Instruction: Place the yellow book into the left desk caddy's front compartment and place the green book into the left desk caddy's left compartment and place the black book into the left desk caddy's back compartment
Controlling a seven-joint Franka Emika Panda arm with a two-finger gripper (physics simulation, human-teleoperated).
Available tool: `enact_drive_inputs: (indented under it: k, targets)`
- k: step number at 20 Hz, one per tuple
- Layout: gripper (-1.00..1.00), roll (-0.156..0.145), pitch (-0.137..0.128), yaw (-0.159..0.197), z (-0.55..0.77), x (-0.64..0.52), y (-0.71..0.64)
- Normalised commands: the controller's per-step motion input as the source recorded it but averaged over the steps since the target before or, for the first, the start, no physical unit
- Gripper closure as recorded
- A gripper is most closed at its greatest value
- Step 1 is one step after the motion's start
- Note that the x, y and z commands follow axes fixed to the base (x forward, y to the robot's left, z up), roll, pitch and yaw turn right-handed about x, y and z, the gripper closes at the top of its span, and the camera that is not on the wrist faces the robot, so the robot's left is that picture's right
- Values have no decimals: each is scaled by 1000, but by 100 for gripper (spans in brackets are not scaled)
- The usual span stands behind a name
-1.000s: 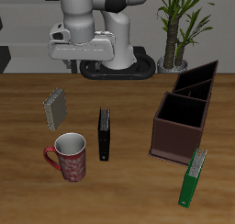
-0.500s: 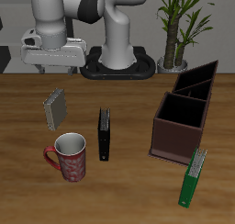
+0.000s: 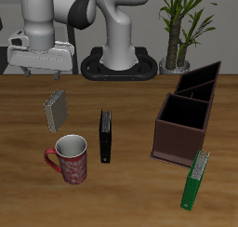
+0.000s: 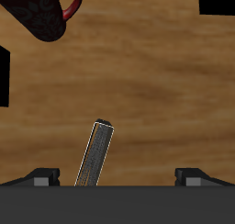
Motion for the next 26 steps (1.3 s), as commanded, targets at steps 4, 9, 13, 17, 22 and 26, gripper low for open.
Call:
enact_drive_inputs:
  k: [4, 9, 13, 17, 22, 26]
  targets:
    - [-100, 1, -68, -16, -157, 27, -53]
    - [-100, 10, -34, 0, -270, 32, 235]
    - [-100, 36, 14, -43, -265, 77, 273]
    - [-100, 25, 6, -19, -202, 18, 133]
    - [-100, -6, 18, -24, -323, -55, 28]
    - [-100, -19, 44, -60, -335, -33, -121]
